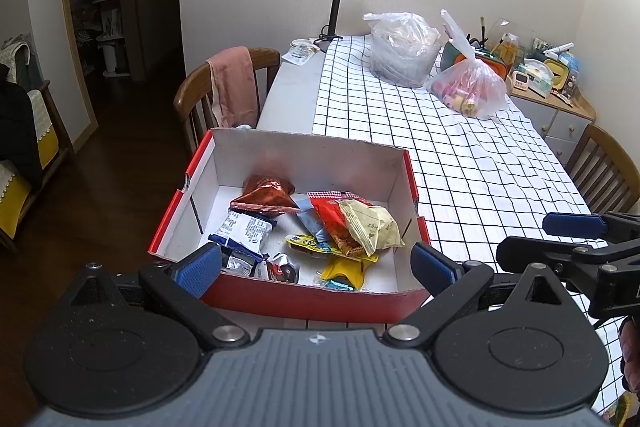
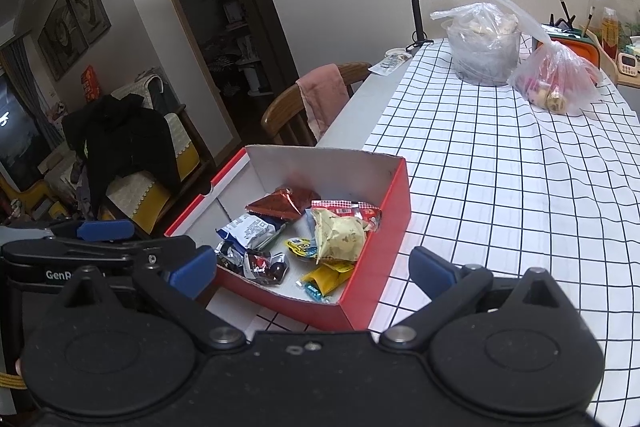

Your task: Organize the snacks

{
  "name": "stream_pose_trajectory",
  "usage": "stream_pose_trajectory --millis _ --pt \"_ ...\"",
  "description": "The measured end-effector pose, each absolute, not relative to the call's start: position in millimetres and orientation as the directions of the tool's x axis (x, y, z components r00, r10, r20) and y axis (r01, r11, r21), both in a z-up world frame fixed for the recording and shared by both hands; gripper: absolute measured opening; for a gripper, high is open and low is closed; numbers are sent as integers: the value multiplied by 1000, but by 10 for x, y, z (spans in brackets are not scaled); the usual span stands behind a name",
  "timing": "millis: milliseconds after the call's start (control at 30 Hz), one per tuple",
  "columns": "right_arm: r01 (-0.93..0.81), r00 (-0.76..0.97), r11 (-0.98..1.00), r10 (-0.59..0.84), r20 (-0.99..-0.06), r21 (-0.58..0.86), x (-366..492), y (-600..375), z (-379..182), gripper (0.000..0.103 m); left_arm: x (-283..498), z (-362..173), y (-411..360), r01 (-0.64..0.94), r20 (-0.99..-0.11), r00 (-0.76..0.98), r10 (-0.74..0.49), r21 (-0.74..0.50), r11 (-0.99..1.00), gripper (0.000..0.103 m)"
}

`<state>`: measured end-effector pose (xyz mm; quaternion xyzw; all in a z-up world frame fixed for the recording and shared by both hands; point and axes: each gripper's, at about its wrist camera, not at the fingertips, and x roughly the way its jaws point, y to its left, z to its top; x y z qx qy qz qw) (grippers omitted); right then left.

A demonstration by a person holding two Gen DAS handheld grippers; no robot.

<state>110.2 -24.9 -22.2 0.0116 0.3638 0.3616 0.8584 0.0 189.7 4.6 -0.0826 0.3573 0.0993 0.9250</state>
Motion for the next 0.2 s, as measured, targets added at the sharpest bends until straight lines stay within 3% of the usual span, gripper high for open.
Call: stream_pose_trajectory --millis 200 --pt "-592 484 752 619 -619 289 1143 -337 -253 103 48 16 1851 -233 -684 721 111 -89 968 101"
